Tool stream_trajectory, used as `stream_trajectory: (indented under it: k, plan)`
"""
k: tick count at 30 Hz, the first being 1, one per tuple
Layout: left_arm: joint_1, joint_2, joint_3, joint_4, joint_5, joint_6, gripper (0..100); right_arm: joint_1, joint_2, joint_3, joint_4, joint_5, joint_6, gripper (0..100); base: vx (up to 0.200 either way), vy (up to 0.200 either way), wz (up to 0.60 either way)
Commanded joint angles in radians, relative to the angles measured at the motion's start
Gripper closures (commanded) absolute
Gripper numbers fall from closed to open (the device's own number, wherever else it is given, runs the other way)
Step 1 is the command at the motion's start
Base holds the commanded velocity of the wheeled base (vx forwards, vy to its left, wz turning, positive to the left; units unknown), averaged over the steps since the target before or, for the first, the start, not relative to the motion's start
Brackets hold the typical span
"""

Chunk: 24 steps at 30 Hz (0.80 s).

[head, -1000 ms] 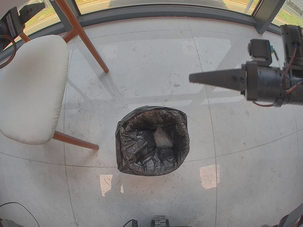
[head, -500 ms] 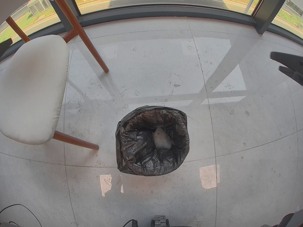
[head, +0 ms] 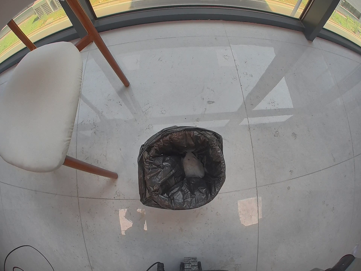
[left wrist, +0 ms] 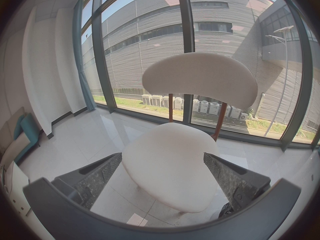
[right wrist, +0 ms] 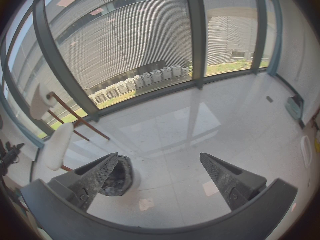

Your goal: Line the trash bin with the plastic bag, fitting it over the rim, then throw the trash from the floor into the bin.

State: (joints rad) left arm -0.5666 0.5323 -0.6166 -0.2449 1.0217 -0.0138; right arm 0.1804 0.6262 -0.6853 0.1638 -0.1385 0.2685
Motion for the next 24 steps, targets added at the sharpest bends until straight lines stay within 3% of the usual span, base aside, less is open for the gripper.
stream_trajectory:
  k: [1, 6, 8, 10, 13, 17, 21, 23, 24]
  plan:
    - [0.004, -0.094, 0.063, 0.010, 0.052, -0.021, 0, -0.199, -0.279, 0.253, 0.000, -0.018, -0.003, 0, 0.000, 0.000, 0.00]
    - [0.017, -0.120, 0.100, 0.026, 0.060, -0.021, 0, -0.253, -0.405, 0.437, -0.012, -0.015, -0.052, 0, 0.000, 0.000, 0.00]
    - [0.077, -0.138, 0.101, 0.078, 0.064, -0.023, 0, -0.245, -0.484, 0.507, -0.015, -0.015, -0.097, 0, 0.000, 0.000, 0.00]
    - [0.149, -0.186, 0.103, 0.154, 0.063, -0.023, 0, -0.239, -0.563, 0.612, -0.035, -0.013, -0.163, 0, 0.000, 0.000, 0.00]
    - [0.188, -0.253, 0.123, 0.329, 0.063, -0.025, 0, -0.191, -0.586, 0.665, -0.184, 0.000, -0.210, 0, 0.000, 0.000, 0.00]
    - [0.350, -0.353, 0.124, 0.608, 0.058, -0.041, 0, -0.177, -0.626, 0.685, -0.158, 0.149, -0.292, 0, 0.000, 0.000, 0.00]
    - [0.404, -0.400, 0.124, 0.779, 0.044, -0.041, 0, -0.176, -0.626, 0.685, -0.158, 0.134, -0.284, 0, 0.000, 0.000, 0.00]
    - [0.406, -0.414, 0.133, 0.806, 0.005, -0.044, 0, -0.176, -0.626, 0.685, -0.156, 0.132, -0.287, 0, 0.000, 0.000, 0.00]
    - [0.412, -0.422, 0.167, 0.806, -0.063, -0.057, 0, -0.176, -0.626, 0.685, -0.158, 0.132, -0.287, 0, 0.000, 0.000, 0.00]
